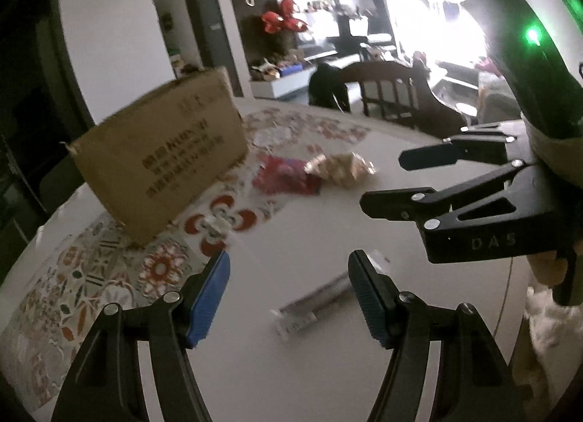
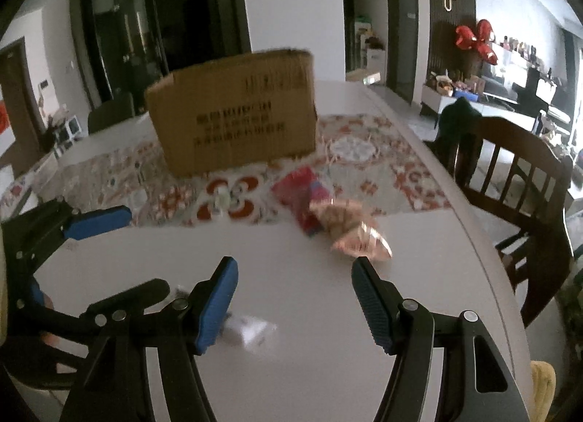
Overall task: Organize snacks
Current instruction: 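Move both grippers back toward the remaining snacks on the table, then grasp the white tube-shaped bar with the left gripper while the right gripper grasps the tan biscuit bag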
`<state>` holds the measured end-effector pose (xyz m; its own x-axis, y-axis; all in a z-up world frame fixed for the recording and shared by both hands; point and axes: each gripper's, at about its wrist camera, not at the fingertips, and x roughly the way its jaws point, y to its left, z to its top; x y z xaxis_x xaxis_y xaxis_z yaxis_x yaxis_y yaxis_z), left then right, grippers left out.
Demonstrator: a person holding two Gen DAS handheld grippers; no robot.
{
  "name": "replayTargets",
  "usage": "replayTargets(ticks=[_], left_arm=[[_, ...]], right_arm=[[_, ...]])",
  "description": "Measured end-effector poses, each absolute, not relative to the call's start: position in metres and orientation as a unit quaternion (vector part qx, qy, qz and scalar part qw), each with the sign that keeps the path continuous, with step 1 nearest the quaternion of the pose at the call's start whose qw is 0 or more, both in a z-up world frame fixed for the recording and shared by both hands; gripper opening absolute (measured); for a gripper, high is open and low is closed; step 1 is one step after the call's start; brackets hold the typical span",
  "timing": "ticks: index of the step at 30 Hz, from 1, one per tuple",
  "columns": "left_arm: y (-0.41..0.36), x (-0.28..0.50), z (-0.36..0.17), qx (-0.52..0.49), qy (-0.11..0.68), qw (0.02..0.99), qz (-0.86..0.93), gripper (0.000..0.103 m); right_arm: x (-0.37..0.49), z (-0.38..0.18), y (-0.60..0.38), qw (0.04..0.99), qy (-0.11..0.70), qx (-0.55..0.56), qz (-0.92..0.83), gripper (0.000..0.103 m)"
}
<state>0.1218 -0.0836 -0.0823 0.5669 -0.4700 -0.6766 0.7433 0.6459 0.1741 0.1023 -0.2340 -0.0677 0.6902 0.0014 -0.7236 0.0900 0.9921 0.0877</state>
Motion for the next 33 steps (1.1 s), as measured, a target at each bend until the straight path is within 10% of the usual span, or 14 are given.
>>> replayTargets(ticks=[33], left_arm=[[-0.108, 0.142, -0.128, 0.174, 0.395, 0.815, -0.386, 0.021]], right_arm=[[0.099, -0.103, -0.252, 0.892, 0.439, 0.098, -0.039, 0.066]])
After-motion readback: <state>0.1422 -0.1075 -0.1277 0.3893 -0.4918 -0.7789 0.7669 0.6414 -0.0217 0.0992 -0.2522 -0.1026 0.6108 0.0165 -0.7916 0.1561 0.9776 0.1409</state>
